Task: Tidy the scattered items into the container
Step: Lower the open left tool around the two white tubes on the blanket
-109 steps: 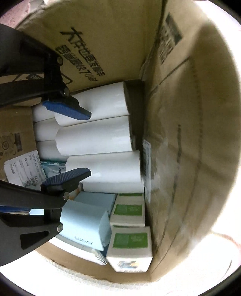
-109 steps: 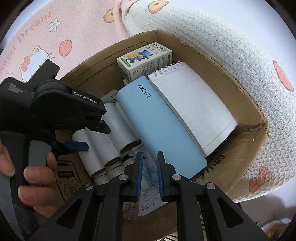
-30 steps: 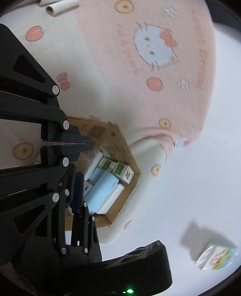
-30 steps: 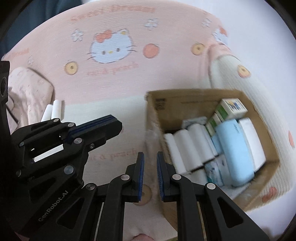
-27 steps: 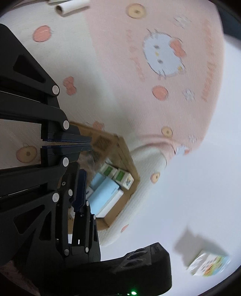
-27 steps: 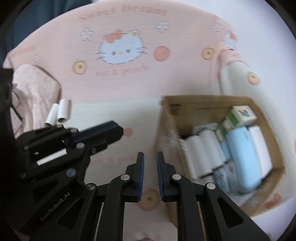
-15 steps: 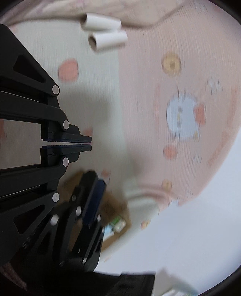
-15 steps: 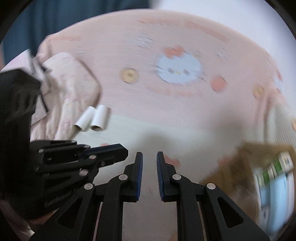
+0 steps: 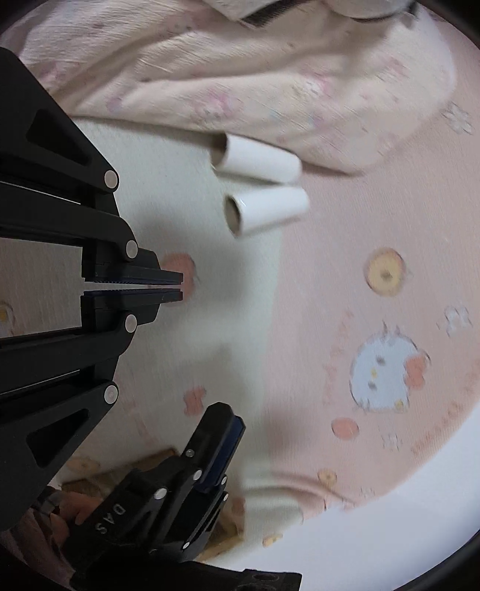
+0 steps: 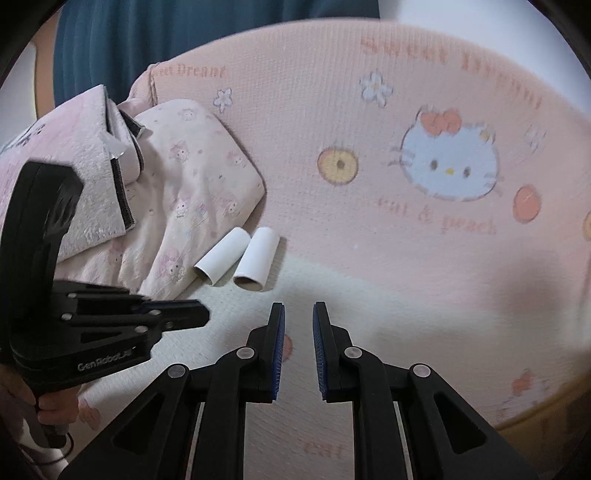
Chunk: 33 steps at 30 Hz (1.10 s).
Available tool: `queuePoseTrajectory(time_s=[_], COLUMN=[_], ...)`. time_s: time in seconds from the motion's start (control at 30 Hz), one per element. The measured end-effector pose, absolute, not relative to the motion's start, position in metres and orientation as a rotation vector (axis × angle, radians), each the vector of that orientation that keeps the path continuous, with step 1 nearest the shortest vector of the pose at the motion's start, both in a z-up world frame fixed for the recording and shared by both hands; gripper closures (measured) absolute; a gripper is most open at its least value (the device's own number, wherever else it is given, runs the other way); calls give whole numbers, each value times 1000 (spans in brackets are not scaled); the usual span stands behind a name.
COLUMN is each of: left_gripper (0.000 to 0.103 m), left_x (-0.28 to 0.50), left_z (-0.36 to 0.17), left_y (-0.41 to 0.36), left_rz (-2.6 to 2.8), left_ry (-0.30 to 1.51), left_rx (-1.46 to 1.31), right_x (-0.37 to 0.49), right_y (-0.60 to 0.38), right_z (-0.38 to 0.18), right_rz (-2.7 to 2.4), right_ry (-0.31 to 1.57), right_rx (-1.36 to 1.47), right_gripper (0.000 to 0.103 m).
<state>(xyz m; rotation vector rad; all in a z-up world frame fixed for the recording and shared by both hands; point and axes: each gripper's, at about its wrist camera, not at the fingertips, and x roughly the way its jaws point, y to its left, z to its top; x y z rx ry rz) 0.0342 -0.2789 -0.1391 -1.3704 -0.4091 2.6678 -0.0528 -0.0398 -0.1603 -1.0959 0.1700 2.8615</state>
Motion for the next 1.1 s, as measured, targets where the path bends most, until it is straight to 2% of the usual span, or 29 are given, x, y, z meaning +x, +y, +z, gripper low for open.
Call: queuePoseTrajectory(time_s=[0.03,0.07,0.1,0.13,0.17,0.2,0.3,0.43,0.7,0.8,0.93,1.0,1.1], left_gripper=[99,93,81,72,59,53,49,45,45,45,45,45,45], left_x=[32,31,29,26,25,24,19,7,-24,-37,-54,-58,-63], left_z=[-144,-148,-150,-154,-154,-154,-156,-162,-149,-146,-159,-165,-173], left_y=[-285,-290,-294,-300,-303,-307,-322,-339,-342,-341,-349,-355,-365], left_rz=[2676,2683,2685,2681,2684,2695,2725,2718,2804,2790,2733,2730,2720], left_ry=[-421,-434,-452,-482,-502,-525,-581,-615,-310,-217,-246,-299,-376], left_rx=[-1410,-1439,-1465,-1488,-1489,-1477,-1467,-1500,-1456,-1451,-1530,-1543,-1573], right_x=[-59,-64,-69,-75,-78,-83,-97,-106,-135,-146,-158,-163,-172], right_y=[-38,-36,-34,-33,-33,-32,-24,-7,-7,-16,-24,-24,-23], right_z=[-169,-176,-187,-199,-208,-216,-234,-235,-240,-243,-236,-236,-240], right_rz=[2853,2847,2832,2801,2773,2740,2638,2545,2510,2562,2674,2682,2682], right_ry=[266,366,490,612,681,739,861,924,824,694,485,474,559], right_rx=[-1129,-1163,-1206,-1258,-1288,-1317,-1359,-1276,-1361,-1470,-1469,-1477,-1506], right_gripper=[85,76,61,53,45,45,45,45,44,44,41,36,36])
